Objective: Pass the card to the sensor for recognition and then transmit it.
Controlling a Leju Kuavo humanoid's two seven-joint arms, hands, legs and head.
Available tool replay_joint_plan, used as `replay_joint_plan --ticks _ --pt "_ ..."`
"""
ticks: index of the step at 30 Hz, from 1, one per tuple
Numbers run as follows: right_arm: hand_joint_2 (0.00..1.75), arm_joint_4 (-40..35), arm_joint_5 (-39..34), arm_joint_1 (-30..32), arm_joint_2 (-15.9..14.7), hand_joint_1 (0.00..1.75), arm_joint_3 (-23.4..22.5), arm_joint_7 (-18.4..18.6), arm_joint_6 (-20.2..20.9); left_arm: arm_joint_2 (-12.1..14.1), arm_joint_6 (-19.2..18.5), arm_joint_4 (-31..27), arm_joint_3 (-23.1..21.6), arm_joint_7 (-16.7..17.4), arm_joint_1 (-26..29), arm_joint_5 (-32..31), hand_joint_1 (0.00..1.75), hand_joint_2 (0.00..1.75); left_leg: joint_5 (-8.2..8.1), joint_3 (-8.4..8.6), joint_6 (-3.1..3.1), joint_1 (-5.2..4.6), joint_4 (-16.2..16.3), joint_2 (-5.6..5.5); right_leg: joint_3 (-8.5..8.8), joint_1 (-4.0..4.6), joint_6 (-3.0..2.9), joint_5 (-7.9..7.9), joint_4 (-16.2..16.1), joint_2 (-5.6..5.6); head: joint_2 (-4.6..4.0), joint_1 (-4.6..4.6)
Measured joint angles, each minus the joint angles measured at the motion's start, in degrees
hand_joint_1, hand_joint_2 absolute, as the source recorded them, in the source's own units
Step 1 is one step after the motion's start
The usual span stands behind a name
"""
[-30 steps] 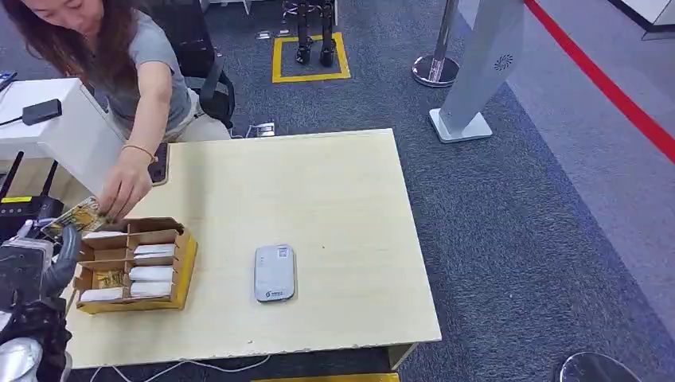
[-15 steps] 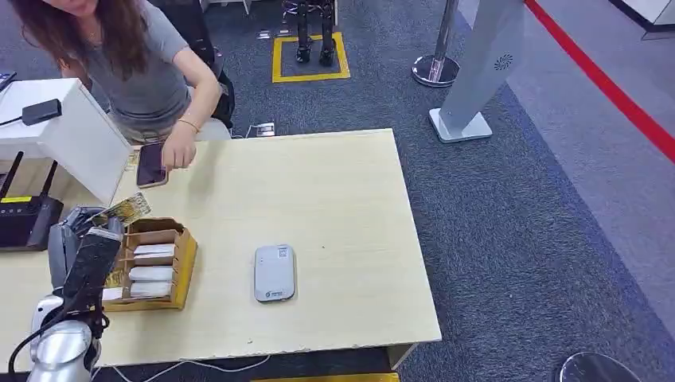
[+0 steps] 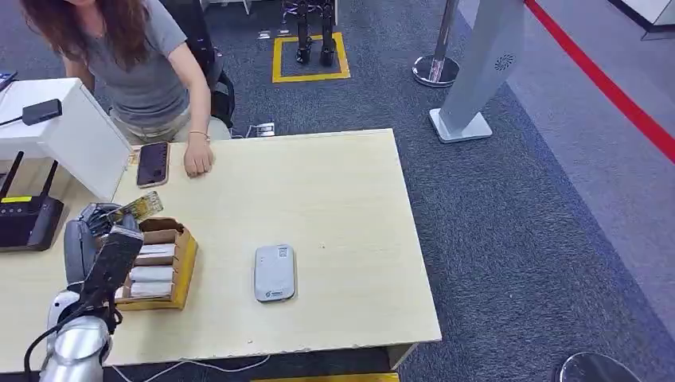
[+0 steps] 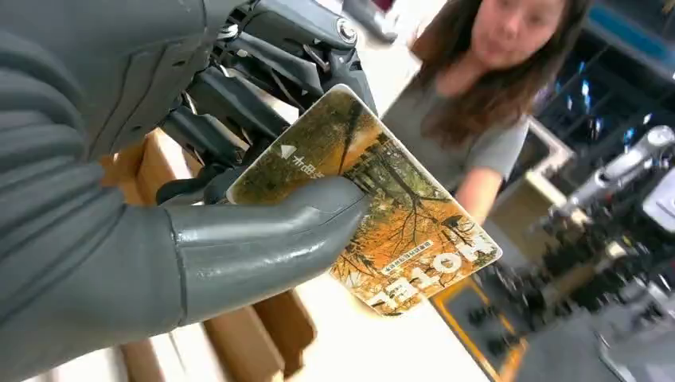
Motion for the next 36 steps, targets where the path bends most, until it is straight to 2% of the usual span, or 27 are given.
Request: replay_joint_plan --ticks 6,11,13,25,32,36 --pt "0.0 0.02 0.72 -0.17 0.0 0.0 0.46 -0.11 0.83 0.02 11.15 1.94 -4.28 4.06 -2.71 -24.59 1.75 1.75 0.0 0.0 0.0 -0.01 0.0 0.01 0.01 -0.01 0.0 0.01 0.0 0.0 0.0 0.0" --pt "0.0 0.0 1.49 -0.21 0.0 0.0 1.29 0.09 0.92 0.31 13.78 3.41 -8.76 8.95 -3.25 -42.08 1.75 1.75 0.0 -0.01 0.0 0.0 0.01 0.0 0.01 -0.01 0.0 0.0 0.0 0.0 0.0 0.0" --pt "0.0 0.02 1.71 -0.23 0.0 0.0 1.55 0.09 0.94 0.46 14.35 3.95 -10.55 10.33 -3.37 -46.82 1.75 1.75 0.0 -0.01 0.0 0.0 0.01 0.01 0.01 -0.01 0.0 0.0 0.0 0.01 0.0 -0.02" --pt "0.0 0.0 2.05 -0.24 0.0 0.0 2.01 -0.07 1.03 0.57 16.67 6.75 -17.14 12.98 -5.06 -57.06 1.75 1.75 0.0 0.0 0.0 -0.01 0.01 0.0 0.0 -0.01 0.0 0.0 0.0 0.0 0.0 -0.02" --pt "0.0 0.02 2.05 -0.25 0.0 0.0 2.56 0.09 1.31 -0.09 14.57 10.58 -22.58 16.63 -8.17 -65.19 1.75 1.75 0.0 -0.01 0.01 -0.01 0.02 0.0 0.0 -0.02 0.0 0.0 0.0 -0.01 0.0 0.0" --pt "0.0 0.0 2.03 -0.25 0.0 0.0 2.69 0.09 1.38 -0.57 13.56 12.98 -25.42 17.72 -9.37 -67.02 1.75 1.75 0.0 -0.01 0.01 -0.01 0.02 0.01 0.0 -0.01 0.0 0.0 0.0 0.01 0.0 -0.02"
